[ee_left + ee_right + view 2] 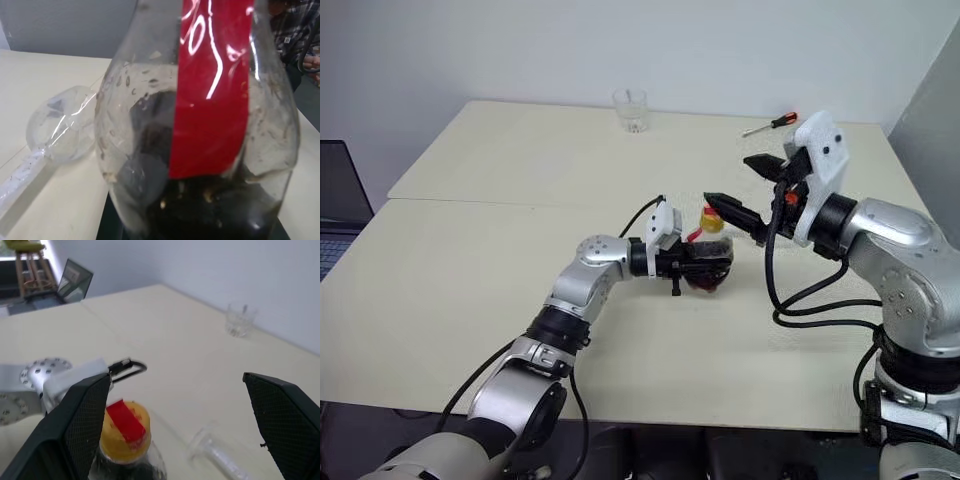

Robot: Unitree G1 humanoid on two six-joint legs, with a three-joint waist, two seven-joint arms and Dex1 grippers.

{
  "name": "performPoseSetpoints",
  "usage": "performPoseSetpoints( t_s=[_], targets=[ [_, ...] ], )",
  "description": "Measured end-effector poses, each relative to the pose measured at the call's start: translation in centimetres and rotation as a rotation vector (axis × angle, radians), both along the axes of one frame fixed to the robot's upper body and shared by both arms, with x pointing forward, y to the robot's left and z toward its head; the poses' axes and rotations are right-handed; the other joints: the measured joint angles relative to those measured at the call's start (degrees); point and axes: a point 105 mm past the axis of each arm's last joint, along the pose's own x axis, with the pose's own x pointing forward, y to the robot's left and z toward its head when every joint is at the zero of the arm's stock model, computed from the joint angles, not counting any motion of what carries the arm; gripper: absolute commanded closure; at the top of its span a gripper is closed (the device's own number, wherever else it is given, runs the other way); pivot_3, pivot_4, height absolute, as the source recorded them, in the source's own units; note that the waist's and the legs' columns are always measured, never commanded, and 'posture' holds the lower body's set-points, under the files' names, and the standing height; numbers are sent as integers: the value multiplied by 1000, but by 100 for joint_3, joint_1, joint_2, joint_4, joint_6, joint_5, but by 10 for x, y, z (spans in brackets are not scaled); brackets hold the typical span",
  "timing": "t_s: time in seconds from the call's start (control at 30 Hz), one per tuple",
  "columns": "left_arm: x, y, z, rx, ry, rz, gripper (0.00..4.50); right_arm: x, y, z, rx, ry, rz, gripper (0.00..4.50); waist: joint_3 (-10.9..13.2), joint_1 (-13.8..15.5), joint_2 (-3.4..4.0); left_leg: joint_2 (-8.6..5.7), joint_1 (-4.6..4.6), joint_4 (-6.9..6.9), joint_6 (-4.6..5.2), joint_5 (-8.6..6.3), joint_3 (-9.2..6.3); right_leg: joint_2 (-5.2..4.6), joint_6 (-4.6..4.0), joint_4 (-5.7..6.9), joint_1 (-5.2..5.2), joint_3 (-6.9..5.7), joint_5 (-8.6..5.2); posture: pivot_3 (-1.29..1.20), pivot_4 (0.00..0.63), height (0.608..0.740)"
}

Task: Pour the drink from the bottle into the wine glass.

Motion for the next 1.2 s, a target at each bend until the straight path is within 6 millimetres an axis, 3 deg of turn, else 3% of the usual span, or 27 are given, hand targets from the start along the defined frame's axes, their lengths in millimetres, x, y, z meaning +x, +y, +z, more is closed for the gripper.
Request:
performPoseSetpoints(
  t_s=[0.17,0.3,0.47,0.67,0.93,1.2],
  targets=[
    [5,1,1,-1,-8,21,3677,-20,11,15,104,-47,-63,0,-1,-12,1,2,1,24,1,-1,-9,1,2,30,-1,5,-2,0,150,740],
    [11,-1,-1,-9,-11,54,3677,-26,30,3,146,18,-111,0,-2,-10,3,3,-2,32,1,0,-16,1,1,36,-1,1,-1,0,150,740],
    [15,-3,-1,-10,-24,68,3677,-17,40,-5,204,83,-226,0,-2,-12,3,0,-6,39,1,0,-12,0,2,33,-1,1,-1,0,150,740],
    [16,-4,1,-18,-28,70,3677,-7,30,-26,212,157,-383,0,-3,-13,2,1,-10,33,2,-1,-12,0,2,27,-4,2,-2,0,150,740],
    [16,-3,1,-18,-25,68,3677,-3,47,-43,252,241,-361,0,-3,-25,2,3,-9,32,2,-1,-17,5,2,31,-6,-3,-2,0,150,740],
    [16,-3,2,-18,-26,69,3678,16,38,-48,271,242,-436,0,-3,-23,2,2,-9,31,2,-1,-12,5,2,28,-6,-4,-3,0,150,740]
  ],
)
